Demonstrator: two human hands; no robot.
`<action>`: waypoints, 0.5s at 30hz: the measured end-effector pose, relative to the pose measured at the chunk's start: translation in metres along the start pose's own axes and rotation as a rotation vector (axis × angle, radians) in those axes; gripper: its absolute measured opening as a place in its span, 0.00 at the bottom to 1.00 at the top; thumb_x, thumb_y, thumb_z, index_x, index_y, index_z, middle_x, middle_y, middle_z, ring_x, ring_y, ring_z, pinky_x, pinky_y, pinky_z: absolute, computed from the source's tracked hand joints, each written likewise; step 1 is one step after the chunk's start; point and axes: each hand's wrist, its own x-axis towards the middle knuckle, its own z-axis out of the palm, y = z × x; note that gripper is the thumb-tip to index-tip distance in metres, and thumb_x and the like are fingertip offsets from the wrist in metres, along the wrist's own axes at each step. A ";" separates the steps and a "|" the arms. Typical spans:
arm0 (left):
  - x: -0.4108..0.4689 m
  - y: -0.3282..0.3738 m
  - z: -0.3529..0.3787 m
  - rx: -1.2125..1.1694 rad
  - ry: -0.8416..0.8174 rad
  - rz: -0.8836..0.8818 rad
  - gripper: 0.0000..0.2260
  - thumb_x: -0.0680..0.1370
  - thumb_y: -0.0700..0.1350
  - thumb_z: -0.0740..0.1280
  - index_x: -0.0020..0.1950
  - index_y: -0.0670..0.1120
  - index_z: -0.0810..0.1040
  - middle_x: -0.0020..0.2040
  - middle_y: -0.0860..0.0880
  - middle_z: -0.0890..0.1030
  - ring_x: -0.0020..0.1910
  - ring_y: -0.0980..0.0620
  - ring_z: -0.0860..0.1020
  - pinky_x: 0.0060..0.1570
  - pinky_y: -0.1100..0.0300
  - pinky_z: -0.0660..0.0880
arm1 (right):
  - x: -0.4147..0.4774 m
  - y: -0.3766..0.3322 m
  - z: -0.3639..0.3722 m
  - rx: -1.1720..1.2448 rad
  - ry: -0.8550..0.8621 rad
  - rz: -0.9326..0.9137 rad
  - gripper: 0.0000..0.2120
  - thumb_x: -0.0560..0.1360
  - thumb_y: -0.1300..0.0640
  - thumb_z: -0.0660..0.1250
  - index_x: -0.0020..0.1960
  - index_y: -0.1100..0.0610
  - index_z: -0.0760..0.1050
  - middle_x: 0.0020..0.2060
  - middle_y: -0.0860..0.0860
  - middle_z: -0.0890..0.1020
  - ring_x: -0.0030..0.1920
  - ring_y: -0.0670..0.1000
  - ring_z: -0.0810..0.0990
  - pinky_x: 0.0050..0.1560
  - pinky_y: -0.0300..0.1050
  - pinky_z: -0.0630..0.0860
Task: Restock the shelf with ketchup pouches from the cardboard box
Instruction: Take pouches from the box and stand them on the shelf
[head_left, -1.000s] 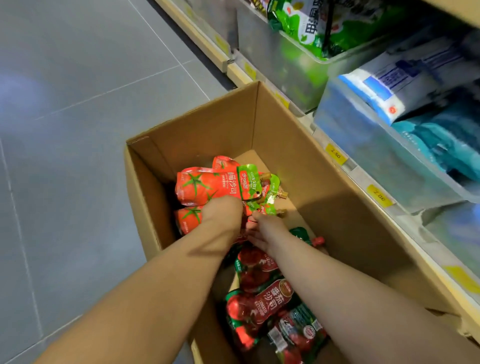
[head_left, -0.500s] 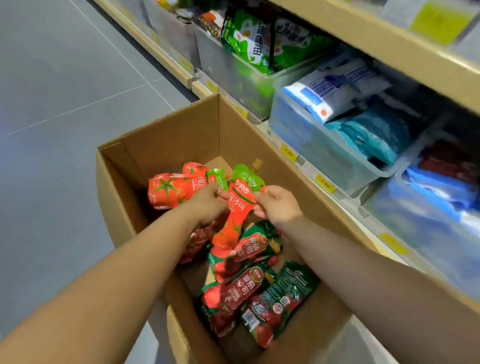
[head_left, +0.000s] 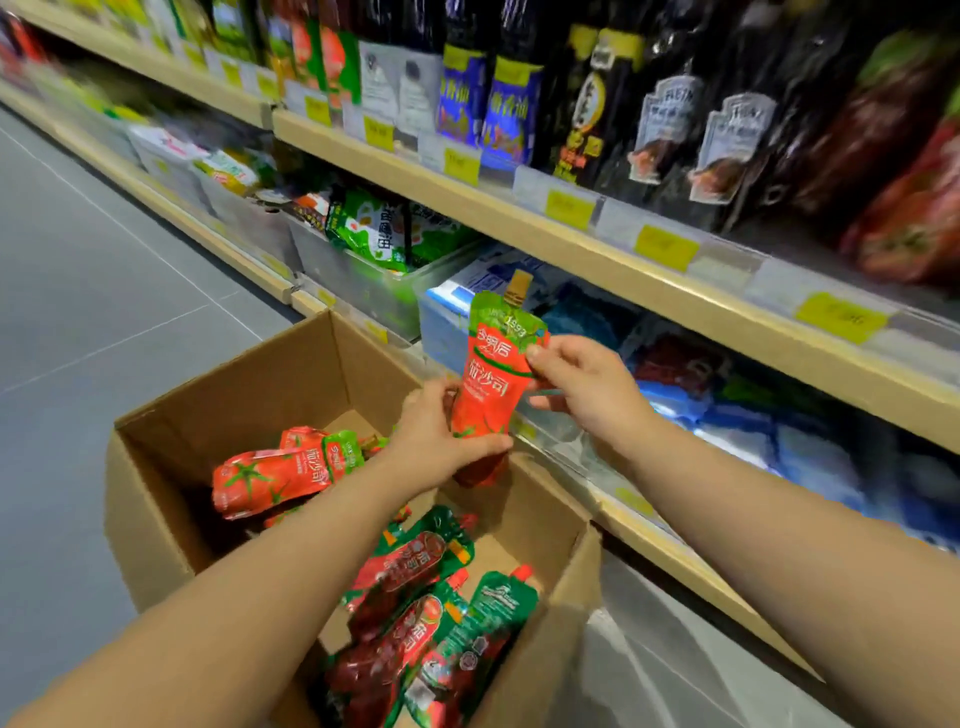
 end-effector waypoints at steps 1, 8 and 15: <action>0.003 0.012 -0.002 -0.031 -0.003 0.009 0.32 0.62 0.51 0.79 0.62 0.44 0.71 0.60 0.43 0.75 0.59 0.48 0.75 0.62 0.51 0.72 | -0.002 -0.009 -0.013 0.006 0.021 -0.009 0.11 0.78 0.57 0.61 0.37 0.53 0.74 0.33 0.48 0.78 0.32 0.39 0.77 0.30 0.30 0.75; 0.012 0.094 0.007 -0.270 -0.212 0.077 0.21 0.70 0.43 0.73 0.61 0.44 0.73 0.62 0.45 0.78 0.58 0.51 0.77 0.61 0.56 0.73 | -0.017 -0.061 -0.084 0.051 0.127 -0.042 0.11 0.77 0.56 0.62 0.36 0.53 0.74 0.25 0.40 0.80 0.27 0.36 0.76 0.24 0.28 0.68; 0.011 0.173 0.045 -0.135 -0.024 0.203 0.17 0.63 0.50 0.79 0.45 0.50 0.75 0.45 0.50 0.81 0.41 0.54 0.78 0.46 0.60 0.75 | -0.039 -0.098 -0.144 0.090 0.199 -0.011 0.07 0.77 0.53 0.62 0.42 0.53 0.76 0.33 0.48 0.78 0.30 0.43 0.72 0.25 0.33 0.69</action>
